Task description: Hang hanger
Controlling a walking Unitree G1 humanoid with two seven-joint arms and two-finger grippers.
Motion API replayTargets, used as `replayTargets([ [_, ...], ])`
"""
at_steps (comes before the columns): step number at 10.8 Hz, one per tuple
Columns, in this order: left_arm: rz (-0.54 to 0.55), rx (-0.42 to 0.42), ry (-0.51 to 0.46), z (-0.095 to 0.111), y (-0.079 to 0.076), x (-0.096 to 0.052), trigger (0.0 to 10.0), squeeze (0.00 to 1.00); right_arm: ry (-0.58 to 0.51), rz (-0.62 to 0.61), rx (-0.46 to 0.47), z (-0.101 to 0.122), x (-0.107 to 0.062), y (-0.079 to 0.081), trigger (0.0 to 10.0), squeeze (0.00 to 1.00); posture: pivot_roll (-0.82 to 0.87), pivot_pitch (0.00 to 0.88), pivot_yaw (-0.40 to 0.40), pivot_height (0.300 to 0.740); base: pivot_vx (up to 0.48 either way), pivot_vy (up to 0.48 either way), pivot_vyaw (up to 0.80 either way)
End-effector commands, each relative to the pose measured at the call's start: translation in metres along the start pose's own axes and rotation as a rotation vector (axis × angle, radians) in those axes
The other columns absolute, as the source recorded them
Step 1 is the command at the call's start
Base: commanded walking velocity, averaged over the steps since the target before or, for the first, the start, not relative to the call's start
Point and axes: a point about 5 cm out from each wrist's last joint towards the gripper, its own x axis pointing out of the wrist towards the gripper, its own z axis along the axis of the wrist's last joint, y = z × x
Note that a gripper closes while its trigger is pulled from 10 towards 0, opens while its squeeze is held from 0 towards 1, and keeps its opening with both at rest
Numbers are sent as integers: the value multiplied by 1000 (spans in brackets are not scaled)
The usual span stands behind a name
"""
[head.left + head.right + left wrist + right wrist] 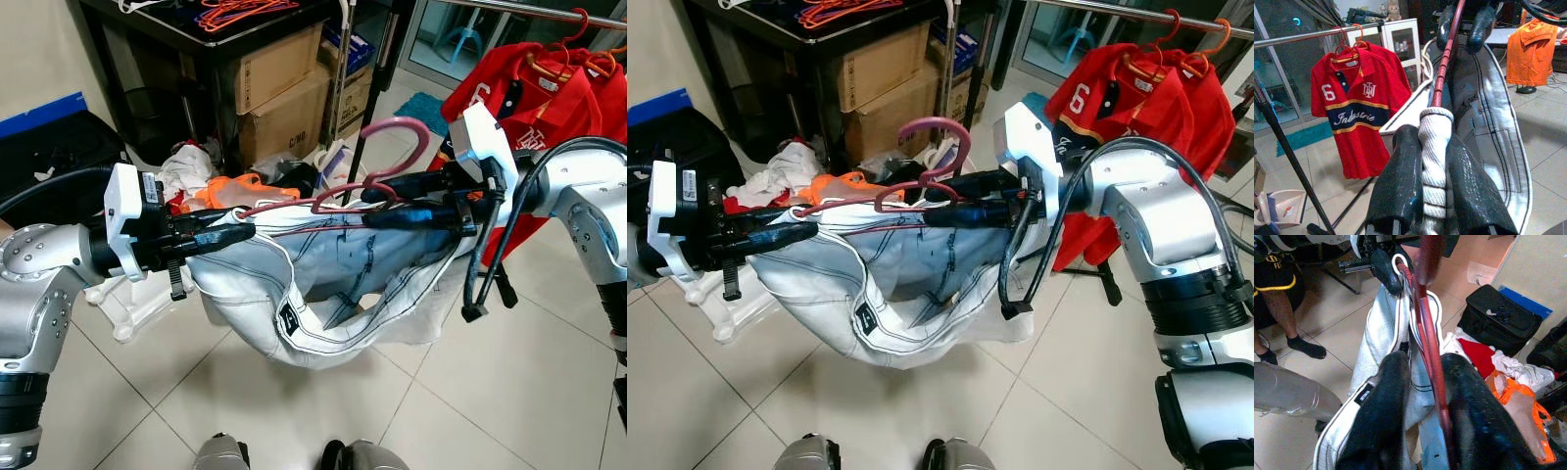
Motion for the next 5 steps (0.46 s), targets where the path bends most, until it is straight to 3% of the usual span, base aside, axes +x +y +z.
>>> replayTargets([
  [1,0,60,-44,12,5,5,10000,0,-8,6,-4,2,0,2,0,0,20,86,-84,740,0,0,0],
  [5,10,62,-44,11,6,4,10000,0,-1,-3,-6,1,-1,2,0,0,18,84,-84,740,0,0,0],
])
